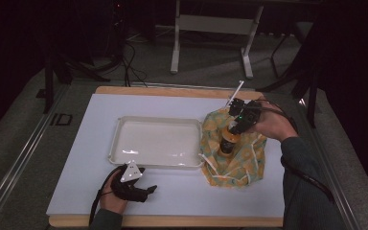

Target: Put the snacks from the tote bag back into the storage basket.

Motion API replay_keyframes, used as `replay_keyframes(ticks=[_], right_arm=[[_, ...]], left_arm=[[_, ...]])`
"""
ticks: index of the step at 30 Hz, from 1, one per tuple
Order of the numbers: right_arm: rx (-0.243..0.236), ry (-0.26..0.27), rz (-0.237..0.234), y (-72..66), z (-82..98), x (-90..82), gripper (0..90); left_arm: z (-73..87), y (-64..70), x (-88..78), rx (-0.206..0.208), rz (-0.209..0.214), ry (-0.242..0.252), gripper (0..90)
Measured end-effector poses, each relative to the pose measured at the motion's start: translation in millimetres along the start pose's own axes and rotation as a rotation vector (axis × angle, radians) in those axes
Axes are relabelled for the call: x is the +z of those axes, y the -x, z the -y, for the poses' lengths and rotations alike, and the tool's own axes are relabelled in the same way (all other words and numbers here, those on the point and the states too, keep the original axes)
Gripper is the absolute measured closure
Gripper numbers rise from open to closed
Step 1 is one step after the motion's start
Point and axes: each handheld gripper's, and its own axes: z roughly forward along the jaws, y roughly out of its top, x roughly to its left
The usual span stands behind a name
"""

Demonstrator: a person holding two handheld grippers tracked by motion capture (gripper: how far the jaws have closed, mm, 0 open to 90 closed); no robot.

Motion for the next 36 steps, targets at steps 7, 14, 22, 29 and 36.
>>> replay_keyframes(ticks=[7, 14, 22, 29, 36], right_arm=[[0.005, 0.004, 0.018, 2.5, 2.9, -6.9, 58.6], [0.007, 0.003, 0.033, 2.2, 3.2, -14.1, 58.6], [0.009, 0.006, 0.049, 2.8, 3.5, -22.3, 58.6], [0.006, 0.006, 0.054, 2.5, 2.4, -24.8, 58.6], [0.006, 0.015, 0.067, 2.3, 1.6, -31.9, 58.6]], left_arm=[[0.0, 0.0, -0.1, 0.000, -0.001, 0.001, 21.4], [0.2, -0.3, -0.4, -0.003, -0.001, 0.005, 21.4], [0.2, -0.3, -0.4, 0.000, -0.001, 0.003, 21.4], [0.1, -0.2, -0.4, 0.000, -0.002, 0.003, 21.4], [0.1, -0.2, -0.4, -0.001, -0.001, 0.003, 21.4]])
